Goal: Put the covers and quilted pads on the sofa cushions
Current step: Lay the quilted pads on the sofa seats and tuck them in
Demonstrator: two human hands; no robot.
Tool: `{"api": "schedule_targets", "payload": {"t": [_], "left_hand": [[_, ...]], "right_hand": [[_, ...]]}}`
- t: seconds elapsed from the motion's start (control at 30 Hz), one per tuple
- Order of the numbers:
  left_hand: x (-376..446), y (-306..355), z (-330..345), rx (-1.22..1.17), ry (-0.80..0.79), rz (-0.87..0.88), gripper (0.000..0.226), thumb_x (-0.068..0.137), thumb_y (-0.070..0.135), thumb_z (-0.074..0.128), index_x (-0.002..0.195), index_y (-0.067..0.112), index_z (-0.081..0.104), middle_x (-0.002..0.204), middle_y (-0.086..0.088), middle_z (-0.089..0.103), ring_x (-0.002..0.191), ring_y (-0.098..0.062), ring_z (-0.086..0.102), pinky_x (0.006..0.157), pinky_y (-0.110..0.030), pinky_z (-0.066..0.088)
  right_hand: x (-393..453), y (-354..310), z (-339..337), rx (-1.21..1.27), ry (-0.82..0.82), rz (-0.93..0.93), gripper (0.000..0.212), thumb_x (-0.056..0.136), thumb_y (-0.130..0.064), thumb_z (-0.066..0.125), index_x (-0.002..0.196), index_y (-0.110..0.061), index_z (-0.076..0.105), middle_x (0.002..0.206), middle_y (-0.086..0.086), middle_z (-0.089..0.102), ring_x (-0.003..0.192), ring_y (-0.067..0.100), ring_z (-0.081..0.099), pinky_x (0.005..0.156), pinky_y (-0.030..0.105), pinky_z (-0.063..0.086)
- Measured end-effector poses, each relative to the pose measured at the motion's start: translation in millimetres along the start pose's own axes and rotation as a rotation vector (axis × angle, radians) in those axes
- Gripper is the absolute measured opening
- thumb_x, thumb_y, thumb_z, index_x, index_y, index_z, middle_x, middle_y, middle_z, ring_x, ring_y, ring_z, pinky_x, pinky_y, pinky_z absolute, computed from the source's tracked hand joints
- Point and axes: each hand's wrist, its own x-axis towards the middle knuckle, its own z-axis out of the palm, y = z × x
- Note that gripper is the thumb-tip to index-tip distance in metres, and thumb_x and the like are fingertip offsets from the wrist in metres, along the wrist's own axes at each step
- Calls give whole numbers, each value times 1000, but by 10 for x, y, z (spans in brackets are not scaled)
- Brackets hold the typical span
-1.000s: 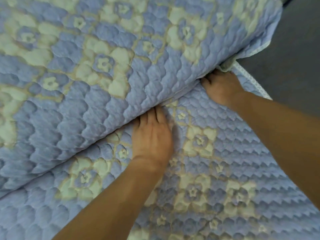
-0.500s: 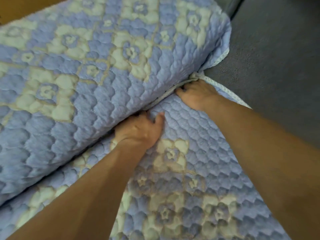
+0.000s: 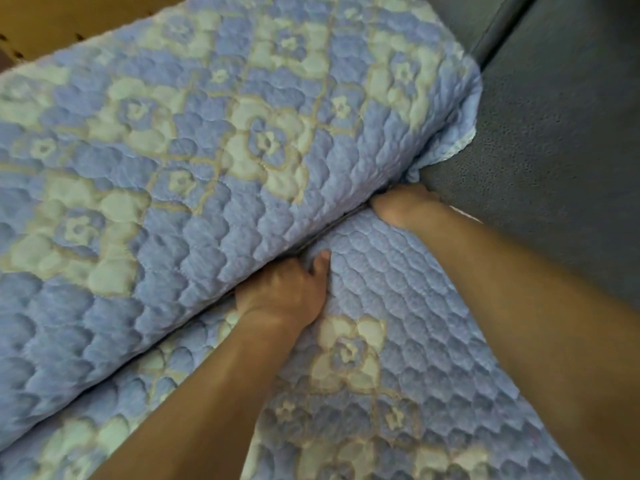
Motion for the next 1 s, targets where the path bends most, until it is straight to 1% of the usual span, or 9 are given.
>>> {"api": "schedule_targets", "payload": {"t": [0.13, 0.3, 0.43, 0.53, 0.63, 0.73, 0.83, 0.93, 1.0], "left_hand": [[-357, 54, -35, 272, 116, 75, 63, 102, 59, 18, 135, 13, 47, 129, -10, 59, 121, -29, 55, 98, -41, 44], [-354, 63, 52, 216, 201, 55, 49, 102, 44, 35, 131, 9, 53, 132, -16, 50, 123, -33, 47, 102, -43, 40], [-273, 139, 172, 47, 208, 256, 58, 93, 21, 23, 147, 3, 36, 148, -16, 40, 135, -34, 39, 115, -46, 34], [-153, 315, 96, -4, 155, 196, 76, 92, 49, 9, 148, 3, 29, 145, -21, 43, 132, -37, 44, 112, -49, 36], [9, 399, -7, -27, 2, 94, 89, 92, 76, 18, 144, 6, 34, 145, -19, 47, 134, -36, 46, 112, -45, 37], [247, 429, -161, -129, -96, 23, 95, 88, 82, 23, 147, 9, 42, 154, -15, 41, 145, -33, 34, 121, -44, 26], [451, 510, -129, -166, -180, -17, 98, 88, 83, 21, 152, 11, 38, 161, -11, 33, 149, -31, 27, 121, -44, 19], [457, 530, 31, -49, -51, 4, 96, 88, 82, 13, 129, 11, 63, 135, -13, 61, 131, -32, 53, 109, -41, 40], [340, 526, 83, 77, 113, 51, 89, 92, 76, 11, 101, 12, 72, 100, -11, 73, 99, -30, 69, 80, -34, 50]], "right_hand": [[-28, 27, 125, -22, 134, -5, 57, 95, -41, 28, 142, -17, 51, 150, 13, 48, 135, 35, 45, 109, 46, 36], [-153, 118, 424, 74, 628, -215, 48, 87, -31, 34, 77, 0, 69, 86, 23, 70, 82, 38, 64, 66, 40, 45], [-212, 150, 400, 128, 694, -229, 38, 95, -28, 48, 81, 1, 68, 94, 21, 69, 85, 37, 63, 63, 37, 37], [-219, 181, 345, 0, 604, -302, 43, 95, -26, 36, 80, 0, 67, 94, 23, 70, 82, 38, 65, 69, 39, 42], [-145, 141, 156, -106, 331, -235, 50, 96, -31, 26, 111, -6, 67, 123, 20, 66, 112, 36, 60, 92, 43, 43], [-56, 47, -45, -140, 36, -131, 53, 102, -37, 24, 147, -17, 44, 154, 11, 42, 140, 34, 40, 110, 48, 31], [20, -14, -158, -54, -98, -114, 60, 102, -50, 27, 156, -27, 28, 163, 6, 27, 146, 30, 32, 114, 44, 30], [75, -54, -167, -40, -162, -161, 56, 105, -41, 27, 158, -22, 25, 165, 5, 22, 149, 27, 27, 117, 39, 27], [102, -66, -124, -74, -155, -169, 57, 104, -41, 25, 158, -22, 25, 165, 5, 21, 150, 26, 25, 119, 40, 25]]}}
